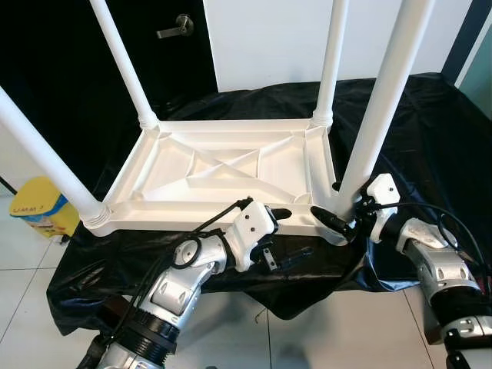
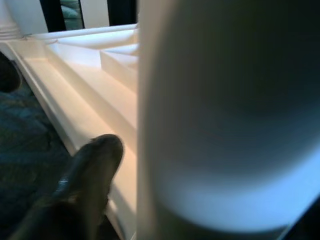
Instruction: Building children table
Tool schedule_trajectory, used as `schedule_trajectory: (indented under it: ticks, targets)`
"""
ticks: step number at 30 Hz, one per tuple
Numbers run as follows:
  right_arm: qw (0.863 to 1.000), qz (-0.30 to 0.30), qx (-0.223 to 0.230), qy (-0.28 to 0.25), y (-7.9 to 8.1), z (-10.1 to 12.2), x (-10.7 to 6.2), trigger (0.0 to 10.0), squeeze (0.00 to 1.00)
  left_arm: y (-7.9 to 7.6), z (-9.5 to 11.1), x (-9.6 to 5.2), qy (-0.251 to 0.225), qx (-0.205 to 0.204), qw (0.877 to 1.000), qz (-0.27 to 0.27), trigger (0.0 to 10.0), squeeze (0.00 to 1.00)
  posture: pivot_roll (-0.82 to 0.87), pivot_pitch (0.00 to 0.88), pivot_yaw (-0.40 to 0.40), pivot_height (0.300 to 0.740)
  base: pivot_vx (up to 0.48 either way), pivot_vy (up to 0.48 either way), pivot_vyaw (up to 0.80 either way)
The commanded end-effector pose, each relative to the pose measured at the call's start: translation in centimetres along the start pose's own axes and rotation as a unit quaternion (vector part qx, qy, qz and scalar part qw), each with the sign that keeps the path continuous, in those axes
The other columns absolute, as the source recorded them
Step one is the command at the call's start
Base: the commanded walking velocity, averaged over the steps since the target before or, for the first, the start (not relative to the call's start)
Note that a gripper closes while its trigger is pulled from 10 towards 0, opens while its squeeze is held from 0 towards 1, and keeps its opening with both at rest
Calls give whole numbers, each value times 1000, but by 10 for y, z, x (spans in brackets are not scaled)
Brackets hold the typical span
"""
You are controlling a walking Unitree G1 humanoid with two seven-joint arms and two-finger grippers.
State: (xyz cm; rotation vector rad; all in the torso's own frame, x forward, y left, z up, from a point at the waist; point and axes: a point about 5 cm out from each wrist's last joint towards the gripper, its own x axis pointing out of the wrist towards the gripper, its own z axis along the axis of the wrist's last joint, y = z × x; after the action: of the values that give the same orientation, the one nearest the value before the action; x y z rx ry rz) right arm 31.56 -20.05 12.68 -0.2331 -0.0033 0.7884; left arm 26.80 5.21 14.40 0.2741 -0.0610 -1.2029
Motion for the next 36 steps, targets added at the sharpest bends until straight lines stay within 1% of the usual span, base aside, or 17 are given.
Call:
schedule_trajectory:
  ticks: [1, 6, 9, 11, 12, 13, 15, 17, 18, 24, 27, 28, 29, 30, 31, 34, 36]
  targets:
    - [1000, 19, -8, 12, 3, -2, 4, 0, 0, -3, -1, -2, 6, -4, 1000, -27, 10000, 0, -120, 0, 93, 740, 0, 0, 0]
    - [1000, 14, -11, 22, 0, -6, -1, 0, 0, -4, -2, 1, 6, -5, 1000, -29, 10000, 0, -136, 0, 100, 740, 0, 0, 0]
    - [1000, -5, -4, 28, -1, -12, -10, 0, 0, -4, -3, 4, 4, -7, 1000, -30, 10000, 0, -152, 0, 100, 740, 0, 0, 0]
    - [1000, -8, -2, 28, -2, -14, -11, 0, 0, -4, -3, 5, 4, -8, 999, -31, 10000, 0, -155, 0, 100, 740, 0, 0, 0]
    - [999, -18, 3, 29, -2, -16, -12, 1569, 0, -3, -3, 5, 4, -8, 999, -31, 10000, 0, -164, 0, 99, 740, 0, 0, 0]
    - [999, -33, 10, 27, -3, -18, -14, 10000, 0, -2, -3, 5, 4, -7, 1000, -30, 10000, 0, -173, 0, 97, 740, 0, 0, 0]
    - [998, -50, 18, 26, -4, -20, -16, 10000, 0, -1, -3, 6, 3, -6, 1000, -30, 10000, 0, -173, 0, 97, 740, 0, 0, 0]
    - [996, -86, 29, 16, -3, -20, -17, 10000, 0, 1, -2, 8, -1, -6, 1000, -26, 10000, 0, -189, 0, 90, 740, 0, 0, 0]
    - [996, -86, 29, 16, -3, -20, -17, 10000, 0, 1, -2, 8, -1, -6, 1000, -26, 10000, 0, -189, 0, 90, 740, 0, 0, 0]
    - [980, -194, 28, 24, 5, -27, -16, 10000, 0, 0, 1, 14, -13, -10, 1000, -17, 10000, 0, -199, 0, 72, 740, 0, 0, 0]
    - [979, -200, 27, 28, 7, -28, -16, 10000, 0, 0, 2, 15, -14, -10, 1000, -17, 10000, 0, -199, 0, 72, 740, 0, 0, 0]
    - [971, -232, 41, 31, 18, -32, -11, 10000, 0, -2, 2, 15, -16, -12, 1000, -16, 10000, 0, -196, 0, 63, 740, 0, 0, 0]
    - [968, -244, 48, 31, 22, -33, -9, 10000, 0, -3, 2, 15, -17, -13, 1000, -16, 10000, 0, -195, 0, 61, 740, 0, 0, 0]
    - [968, -244, 48, 31, 22, -33, -9, 10000, 0, -3, 2, 15, -17, -13, 1000, -16, 10000, 0, -195, 0, 61, 740, 0, 0, 0]
    - [963, -261, 57, 29, 28, -33, -5, 10000, 0, -2, 1, 15, -17, -14, 1000, -13, 10000, 0, -192, 0, 57, 740, 0, 0, 0]
    - [959, -276, 63, 28, 34, -33, -3, 10000, 0, -1, 1, 15, -18, -14, 1000, -9, 10000, 0, -192, 0, 57, 740, 0, 0, 0]
    - [939, -331, 87, 30, 41, -34, 1, 10000, 0, 2, 3, 15, -21, -13, 1000, 0, 10000, 0, -188, 0, 45, 740, 0, 0, 0]
